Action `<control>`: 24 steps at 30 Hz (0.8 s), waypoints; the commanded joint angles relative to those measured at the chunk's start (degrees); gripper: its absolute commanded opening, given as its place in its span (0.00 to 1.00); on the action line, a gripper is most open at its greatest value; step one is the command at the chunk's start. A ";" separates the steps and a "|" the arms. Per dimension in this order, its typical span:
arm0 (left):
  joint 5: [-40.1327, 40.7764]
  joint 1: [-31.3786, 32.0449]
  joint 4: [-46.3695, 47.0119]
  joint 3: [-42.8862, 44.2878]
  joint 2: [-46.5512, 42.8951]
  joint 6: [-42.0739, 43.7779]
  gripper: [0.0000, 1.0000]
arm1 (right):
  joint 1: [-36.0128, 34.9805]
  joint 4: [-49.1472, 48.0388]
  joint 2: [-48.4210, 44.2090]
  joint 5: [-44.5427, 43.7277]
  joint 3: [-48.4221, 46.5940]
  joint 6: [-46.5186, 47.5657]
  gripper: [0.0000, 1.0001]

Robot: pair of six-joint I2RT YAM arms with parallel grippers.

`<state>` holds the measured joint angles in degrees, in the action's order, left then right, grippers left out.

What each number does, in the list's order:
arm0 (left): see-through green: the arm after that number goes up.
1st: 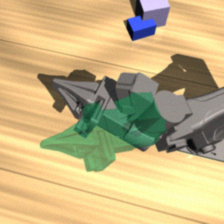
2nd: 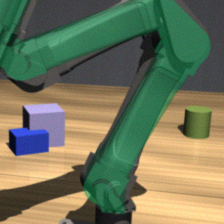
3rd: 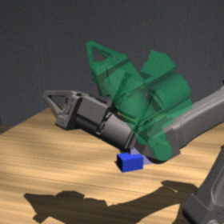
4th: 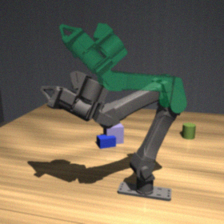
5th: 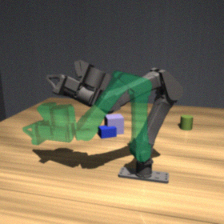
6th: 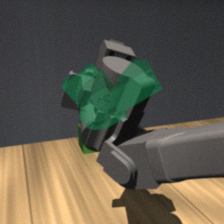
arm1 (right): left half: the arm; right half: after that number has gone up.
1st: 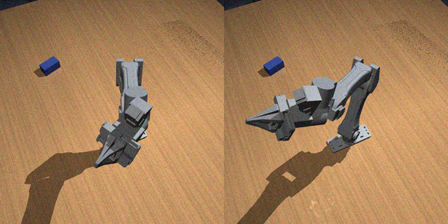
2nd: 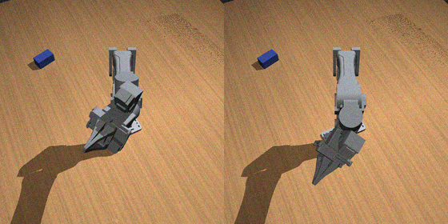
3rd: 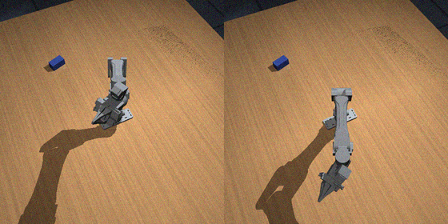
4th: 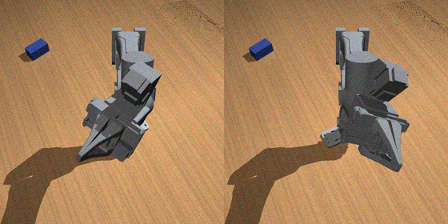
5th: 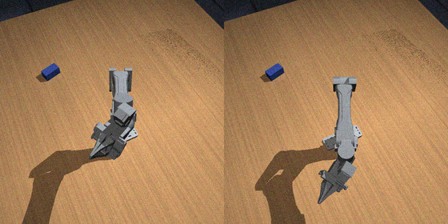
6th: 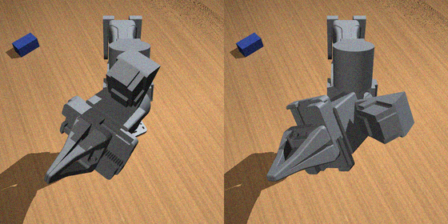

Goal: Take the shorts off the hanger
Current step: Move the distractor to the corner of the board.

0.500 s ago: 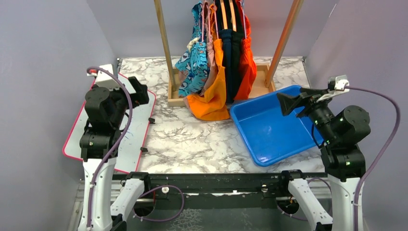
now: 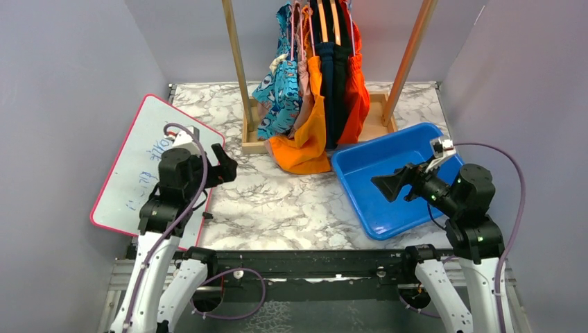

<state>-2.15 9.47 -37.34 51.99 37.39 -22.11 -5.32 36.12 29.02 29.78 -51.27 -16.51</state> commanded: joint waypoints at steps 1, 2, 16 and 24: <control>-0.74 1.13 -2.78 -3.76 3.38 -4.48 0.99 | -0.65 3.31 -0.08 5.54 1.53 -2.52 0.99; -0.07 1.31 -2.97 -4.42 4.27 -5.05 0.99 | -0.69 3.70 0.14 5.79 1.74 -2.69 0.99; 10.83 2.05 4.66 -13.01 13.85 -14.37 0.99 | -1.14 7.76 2.11 3.95 2.83 -2.64 0.99; 14.25 2.11 7.10 -10.99 17.63 -15.38 0.99 | -1.18 9.38 3.30 2.86 3.34 -1.95 0.99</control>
<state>8.29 11.38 -33.21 39.29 56.03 -35.86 -6.07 43.44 32.21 33.50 -48.66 -18.90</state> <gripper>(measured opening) 0.987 0.994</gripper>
